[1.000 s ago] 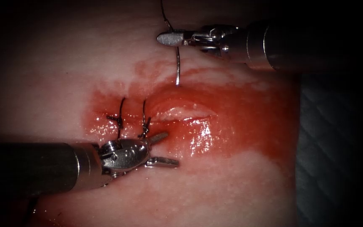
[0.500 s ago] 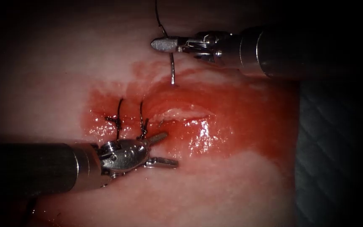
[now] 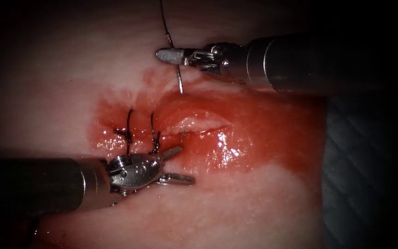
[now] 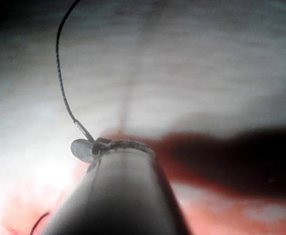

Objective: Wound Closure
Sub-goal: Insert the needle through the skin atop the cut with the right needle holder

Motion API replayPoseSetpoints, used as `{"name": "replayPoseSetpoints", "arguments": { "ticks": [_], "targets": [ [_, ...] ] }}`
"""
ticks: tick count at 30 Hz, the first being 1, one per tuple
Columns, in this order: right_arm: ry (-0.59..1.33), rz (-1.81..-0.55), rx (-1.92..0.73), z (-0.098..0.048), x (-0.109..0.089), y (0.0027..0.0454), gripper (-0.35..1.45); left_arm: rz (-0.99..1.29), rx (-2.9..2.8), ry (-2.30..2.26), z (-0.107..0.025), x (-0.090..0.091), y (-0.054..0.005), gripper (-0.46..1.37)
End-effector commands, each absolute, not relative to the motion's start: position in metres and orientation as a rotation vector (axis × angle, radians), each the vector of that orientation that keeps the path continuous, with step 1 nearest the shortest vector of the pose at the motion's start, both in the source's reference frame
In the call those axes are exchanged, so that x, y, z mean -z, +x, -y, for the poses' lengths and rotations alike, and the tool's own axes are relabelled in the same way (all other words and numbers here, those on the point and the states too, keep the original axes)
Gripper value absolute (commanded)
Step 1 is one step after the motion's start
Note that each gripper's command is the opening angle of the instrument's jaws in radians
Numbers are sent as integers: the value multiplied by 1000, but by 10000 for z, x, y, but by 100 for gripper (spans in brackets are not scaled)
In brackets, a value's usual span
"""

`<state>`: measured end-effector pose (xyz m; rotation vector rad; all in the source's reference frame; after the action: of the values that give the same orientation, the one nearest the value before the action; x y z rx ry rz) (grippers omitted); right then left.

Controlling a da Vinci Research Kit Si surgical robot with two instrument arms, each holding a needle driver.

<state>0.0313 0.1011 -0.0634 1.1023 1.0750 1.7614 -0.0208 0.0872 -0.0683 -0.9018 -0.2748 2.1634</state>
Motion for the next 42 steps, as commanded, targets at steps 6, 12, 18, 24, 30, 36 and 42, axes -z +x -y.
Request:
{"name": "replayPoseSetpoints", "arguments": {
  "ticks": [6, 12, 18, 24, 30, 36, 42],
  "targets": [
    [1149, -1005, -1780, -984, 645, 303, -35, 270, -2163, -899, -872, 683, -208, 69],
    [1179, -959, -1771, -952, 652, 295, -35, 270, -2163, -899, -872, 683, -208, 69],
    [1208, -937, -1779, -932, 651, 293, -35, 270, -2163, -899, -872, 683, -208, 69],
    [1252, -909, -1772, -916, 651, 296, -35, 270, -2163, -899, -872, 683, -208, 69],
    [1327, -845, -1742, -898, 651, 303, -35, 270, -2163, -899, -872, 683, -208, 69],
    [1392, -788, -1689, -890, 657, 303, -35, 270, -2163, -899, -872, 683, -208, 69],
    [1353, -819, -1717, -891, 655, 303, -35, 270, -2163, -899, -872, 683, -208, 69]
  ]
}}
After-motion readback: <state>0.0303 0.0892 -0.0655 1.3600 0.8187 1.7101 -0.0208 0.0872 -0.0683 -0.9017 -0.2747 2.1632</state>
